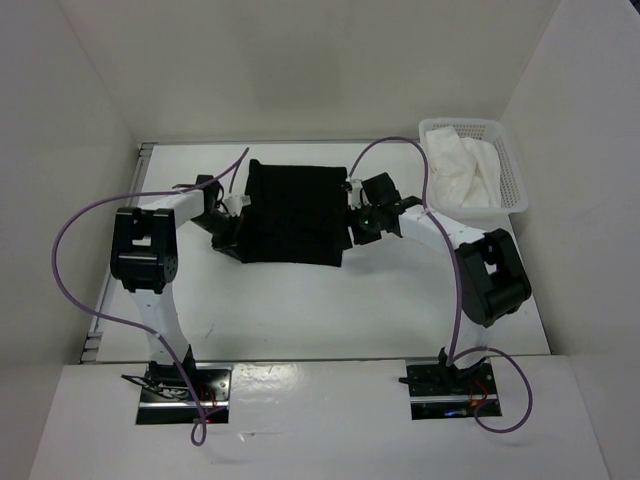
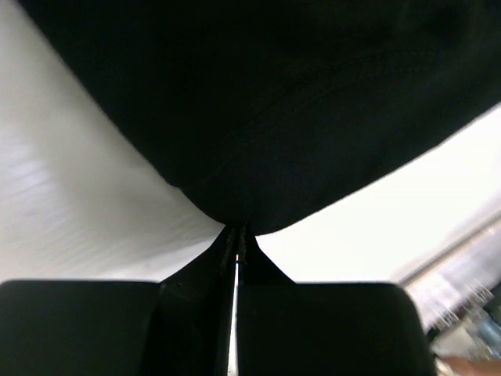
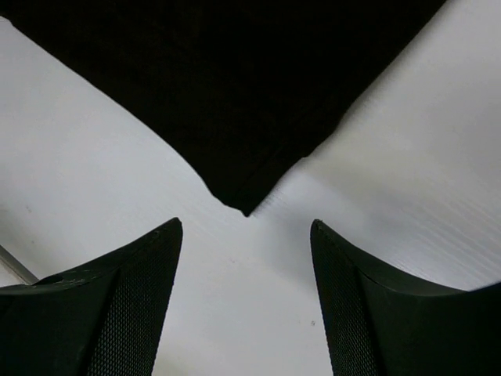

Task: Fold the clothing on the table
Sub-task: Flatten the skirt out

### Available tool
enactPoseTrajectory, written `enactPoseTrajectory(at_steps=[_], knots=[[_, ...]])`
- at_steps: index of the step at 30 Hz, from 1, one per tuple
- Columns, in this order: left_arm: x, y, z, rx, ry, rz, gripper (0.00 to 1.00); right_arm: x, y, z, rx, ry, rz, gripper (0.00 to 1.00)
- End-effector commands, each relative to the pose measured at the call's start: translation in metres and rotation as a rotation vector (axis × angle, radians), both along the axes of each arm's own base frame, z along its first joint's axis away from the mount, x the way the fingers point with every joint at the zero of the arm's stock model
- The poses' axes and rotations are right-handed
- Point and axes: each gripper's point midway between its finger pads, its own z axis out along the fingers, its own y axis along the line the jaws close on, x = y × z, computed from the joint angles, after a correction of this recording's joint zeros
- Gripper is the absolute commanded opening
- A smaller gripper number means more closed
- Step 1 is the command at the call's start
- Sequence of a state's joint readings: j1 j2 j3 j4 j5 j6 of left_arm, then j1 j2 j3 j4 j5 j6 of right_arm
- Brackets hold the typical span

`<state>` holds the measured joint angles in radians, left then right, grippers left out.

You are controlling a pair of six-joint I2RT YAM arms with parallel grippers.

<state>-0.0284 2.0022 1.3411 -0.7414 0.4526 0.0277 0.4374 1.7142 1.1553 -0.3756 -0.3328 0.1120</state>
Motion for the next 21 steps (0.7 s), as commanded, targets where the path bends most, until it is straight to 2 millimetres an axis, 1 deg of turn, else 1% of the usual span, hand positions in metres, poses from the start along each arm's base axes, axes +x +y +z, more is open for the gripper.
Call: enactPoseTrajectory(at_steps=[1,3,4,8,11,13,14,15,17,19,21], knots=[[-0.023,-0.016,-0.009,-0.116,0.082,-0.055,0.00,-0.002,0.012,-0.005,0.047,0.021,0.032,0.71],[-0.024,-0.021,-0.009,-0.149,0.083,-0.069,0.00,0.000,0.013,-0.004,0.051,0.013,0.032,0.71],[-0.030,-0.025,-0.009,-0.186,0.105,-0.076,0.00,0.000,0.012,-0.008,0.041,0.018,0.026,0.71],[-0.033,-0.032,-0.006,-0.238,0.112,-0.090,0.00,0.002,0.010,-0.009,0.031,0.010,0.028,0.71],[-0.033,-0.032,-0.006,-0.239,0.112,-0.090,0.00,0.007,0.007,-0.010,0.010,-0.010,0.008,0.70],[-0.033,-0.032,-0.006,-0.239,0.112,-0.090,0.00,0.008,0.001,-0.015,-0.022,-0.018,-0.005,0.69],[-0.033,-0.030,-0.007,-0.226,0.112,-0.090,0.00,0.010,-0.001,-0.012,-0.028,-0.031,-0.014,0.69],[-0.033,-0.030,-0.008,-0.226,0.112,-0.090,0.00,0.014,-0.004,-0.012,-0.044,-0.049,-0.031,0.67],[-0.033,-0.030,-0.008,-0.226,0.112,-0.090,0.00,0.017,-0.007,-0.013,-0.059,-0.056,-0.044,0.66],[-0.033,-0.030,-0.008,-0.226,0.112,-0.090,0.00,0.019,-0.011,-0.014,-0.079,-0.065,-0.060,0.62],[-0.030,-0.030,-0.006,-0.226,0.103,-0.091,0.00,0.018,-0.015,-0.023,-0.107,-0.045,-0.070,0.59]])
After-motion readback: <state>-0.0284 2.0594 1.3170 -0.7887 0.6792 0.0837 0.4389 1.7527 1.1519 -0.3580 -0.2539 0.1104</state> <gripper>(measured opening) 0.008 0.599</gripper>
